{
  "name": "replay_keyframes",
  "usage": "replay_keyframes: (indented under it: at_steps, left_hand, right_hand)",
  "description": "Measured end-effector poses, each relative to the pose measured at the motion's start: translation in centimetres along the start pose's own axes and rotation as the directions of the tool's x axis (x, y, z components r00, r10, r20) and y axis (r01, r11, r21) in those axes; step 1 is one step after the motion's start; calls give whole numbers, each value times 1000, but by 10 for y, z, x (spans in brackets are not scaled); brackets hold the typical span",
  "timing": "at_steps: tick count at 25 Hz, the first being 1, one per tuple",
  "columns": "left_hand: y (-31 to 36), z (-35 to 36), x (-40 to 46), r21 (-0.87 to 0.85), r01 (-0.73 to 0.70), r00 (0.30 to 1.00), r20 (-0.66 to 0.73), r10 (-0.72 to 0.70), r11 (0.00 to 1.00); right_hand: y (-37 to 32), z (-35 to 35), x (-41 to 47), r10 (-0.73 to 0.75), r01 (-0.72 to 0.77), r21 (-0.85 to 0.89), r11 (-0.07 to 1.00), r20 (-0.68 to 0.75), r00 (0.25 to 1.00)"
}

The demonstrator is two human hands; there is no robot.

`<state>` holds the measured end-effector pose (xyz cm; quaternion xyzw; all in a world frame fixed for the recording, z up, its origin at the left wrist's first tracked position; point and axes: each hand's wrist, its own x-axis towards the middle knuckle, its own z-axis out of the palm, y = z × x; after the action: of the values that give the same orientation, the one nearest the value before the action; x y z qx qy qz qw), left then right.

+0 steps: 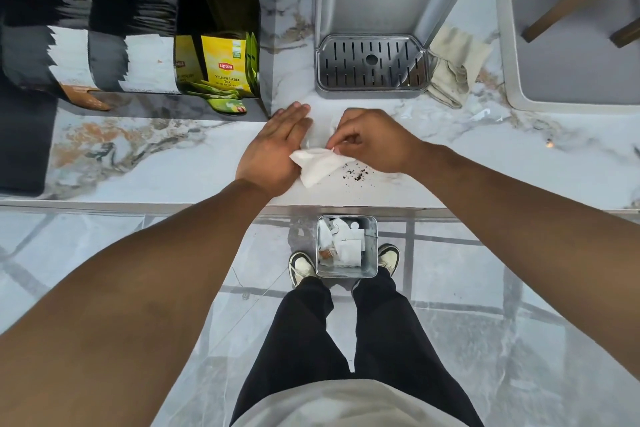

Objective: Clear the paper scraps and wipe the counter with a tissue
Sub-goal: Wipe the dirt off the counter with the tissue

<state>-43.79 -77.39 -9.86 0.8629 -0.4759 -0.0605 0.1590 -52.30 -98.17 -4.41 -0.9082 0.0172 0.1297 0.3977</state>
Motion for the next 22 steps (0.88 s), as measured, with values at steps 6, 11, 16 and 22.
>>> replay_keyframes:
  at_steps: [6, 11, 16, 22]
  left_hand:
    - [-4, 3, 1, 7, -21, 998, 56, 20, 1000]
    - [1, -1, -1, -31, -2, 1000, -13, 2, 1000]
    - [3, -2, -2, -23, 3, 1000, -14, -3, 1000]
    - [4, -6, 0, -10, 14, 1000, 19, -14, 1000]
  right_hand:
    - [-18, 15, 23, -136, 145, -90, 985, 99, 986]
    - [-17, 30, -3, -184, 199, -91, 976, 149, 972]
    - [-21, 18, -10, -165, 214, -154, 965, 282, 945]
    - [0, -5, 8, 11, -37, -79, 996, -304, 953]
